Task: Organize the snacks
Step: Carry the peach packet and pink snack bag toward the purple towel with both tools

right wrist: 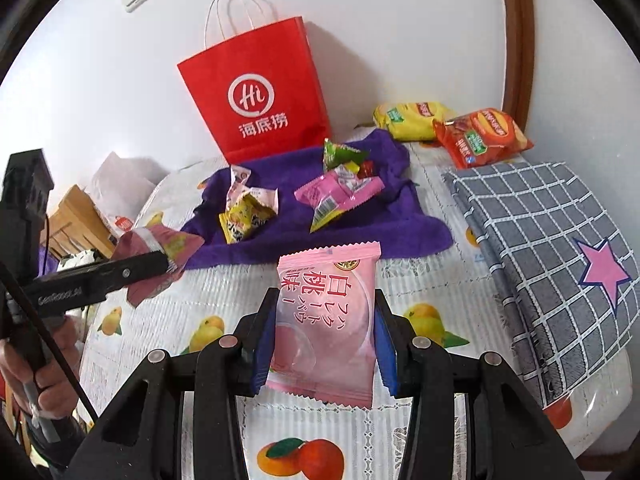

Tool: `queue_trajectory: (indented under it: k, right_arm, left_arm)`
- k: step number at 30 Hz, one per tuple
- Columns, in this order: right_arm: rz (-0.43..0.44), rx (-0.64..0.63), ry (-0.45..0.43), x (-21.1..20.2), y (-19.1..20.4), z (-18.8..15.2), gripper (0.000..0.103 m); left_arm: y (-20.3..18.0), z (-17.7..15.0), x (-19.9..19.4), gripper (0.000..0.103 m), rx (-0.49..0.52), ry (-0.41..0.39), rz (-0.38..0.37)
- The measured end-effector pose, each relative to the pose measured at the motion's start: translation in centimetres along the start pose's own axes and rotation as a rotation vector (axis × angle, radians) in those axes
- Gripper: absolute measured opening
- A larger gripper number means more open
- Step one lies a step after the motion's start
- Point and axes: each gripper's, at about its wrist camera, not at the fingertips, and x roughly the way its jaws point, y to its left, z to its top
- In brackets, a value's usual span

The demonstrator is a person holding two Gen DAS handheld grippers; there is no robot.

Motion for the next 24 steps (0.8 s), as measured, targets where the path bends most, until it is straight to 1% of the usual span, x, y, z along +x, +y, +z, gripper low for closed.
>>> queue_trajectory:
  k: [7, 10, 13, 16, 19, 24]
  right_arm:
    - [0.013, 0.029, -0.050, -0.5, 0.4, 0.9, 0.044]
    - [0.034, 0.042, -0.041, -0.3, 0.4, 1.5, 0.044]
    - [0.053, 0.038, -0.051, -0.2, 0.5, 2.1, 0.044]
    - [0.045, 0.046, -0.042, 0.1, 0.6, 2.6, 0.044]
    - [0.057, 0.047, -0.025, 0.6, 0.8, 3.1, 0.044]
    - [0.060, 0.027, -0.032, 1.0, 1.4, 4.1, 0.044]
  left_arm:
    - [0.1, 0.3, -1.1, 0.061, 0.000, -0.020, -0.008]
    - [0.2, 0.6, -1.3, 0.061, 0.000, -0.022, -0.007]
    - [0.4, 1.0, -1.6, 0.061, 0.000, -0.029, -0.010]
    - [0.6, 1.3, -1.7, 0.061, -0.006, -0.034, -0.011]
    - [0.9, 1.7, -1.7, 0.061, -0.019, -0.041, -0.012]
    - [1.1, 2.4, -1.5, 0.061, -0.021, -0.054, -0.001]
